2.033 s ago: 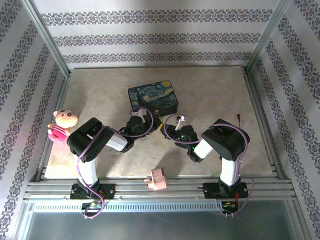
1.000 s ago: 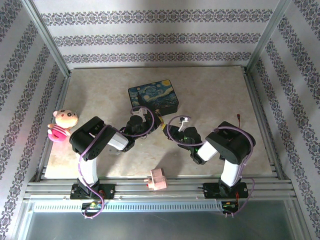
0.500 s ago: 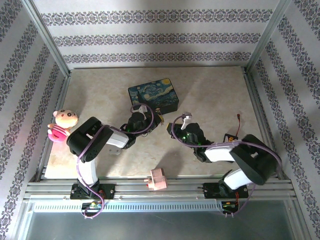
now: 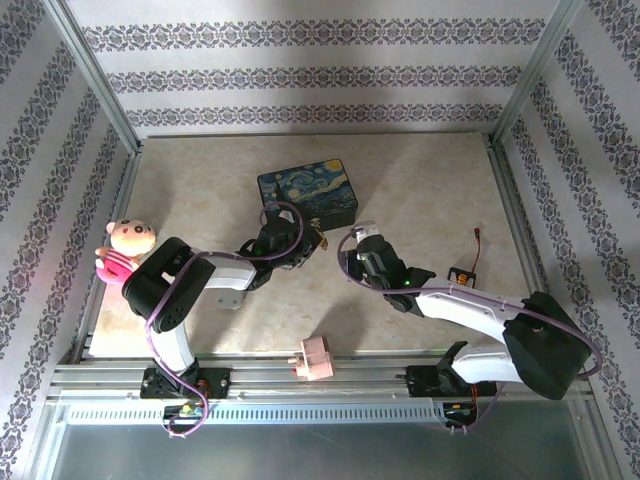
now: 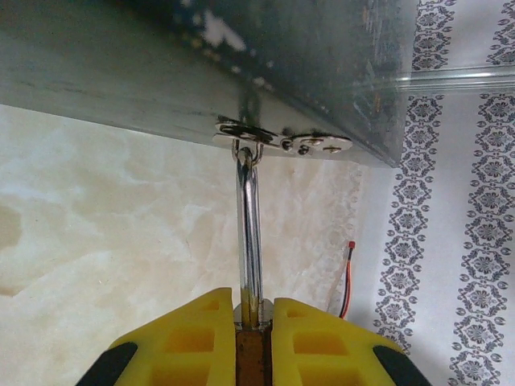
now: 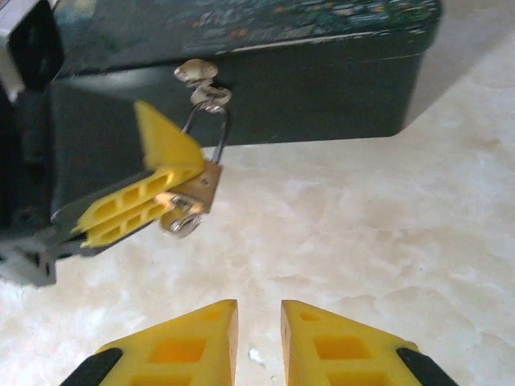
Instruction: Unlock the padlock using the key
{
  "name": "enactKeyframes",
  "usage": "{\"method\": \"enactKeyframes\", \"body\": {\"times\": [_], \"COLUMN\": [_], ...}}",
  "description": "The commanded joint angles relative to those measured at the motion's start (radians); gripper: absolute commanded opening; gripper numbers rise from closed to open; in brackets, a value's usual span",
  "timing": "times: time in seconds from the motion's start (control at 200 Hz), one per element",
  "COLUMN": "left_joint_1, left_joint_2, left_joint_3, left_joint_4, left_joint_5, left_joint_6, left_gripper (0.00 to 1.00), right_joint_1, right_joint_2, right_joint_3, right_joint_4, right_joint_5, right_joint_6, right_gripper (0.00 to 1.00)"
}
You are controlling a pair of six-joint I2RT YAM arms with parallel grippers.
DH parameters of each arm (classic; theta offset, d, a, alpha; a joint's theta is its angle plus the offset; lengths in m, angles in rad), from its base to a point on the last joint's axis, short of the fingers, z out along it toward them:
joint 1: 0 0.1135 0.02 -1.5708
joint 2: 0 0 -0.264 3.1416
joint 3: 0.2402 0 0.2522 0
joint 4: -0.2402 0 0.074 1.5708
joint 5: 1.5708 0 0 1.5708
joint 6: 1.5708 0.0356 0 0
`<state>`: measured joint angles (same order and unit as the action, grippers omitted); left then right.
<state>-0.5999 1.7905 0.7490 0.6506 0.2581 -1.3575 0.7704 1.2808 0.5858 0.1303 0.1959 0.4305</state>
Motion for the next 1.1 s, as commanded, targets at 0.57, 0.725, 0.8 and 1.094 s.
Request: {"method": "enactKeyframes", "body": {"times": [0.57, 0.725, 0.8, 1.094], "left_joint_1": [0.014, 0.014, 0.014, 0.014], "left_joint_2": [-0.023, -0.012, -0.004, 0.009], "left_joint_3": [0.004, 0.007, 0.01, 0.01], "left_joint_4": [-0.128, -0.119, -0.112, -0.097], "left_joint_5": [0.066, 0.077, 0.084, 0.094], "left_joint_6": [-0.015, -0.011, -0.012, -0.019], "left_gripper": [0.05, 0.05, 0.05, 0.05], "right_joint_1": [0.096, 0.105, 0.113, 0.111], "right_joint_2": [0.203, 0.255, 0.279, 0.359], "right_joint_3": [0.02, 0.002, 0.007, 0.048], "right_joint_4": [0.264, 0.331, 0.34, 0.376], "right_joint_5": [0.11, 0.117, 0.149, 0.195], "right_joint_6": [-0.515, -0.592, -0.619, -0.622], "right_gripper": [0.27, 0.28, 0.29, 0.35]}}
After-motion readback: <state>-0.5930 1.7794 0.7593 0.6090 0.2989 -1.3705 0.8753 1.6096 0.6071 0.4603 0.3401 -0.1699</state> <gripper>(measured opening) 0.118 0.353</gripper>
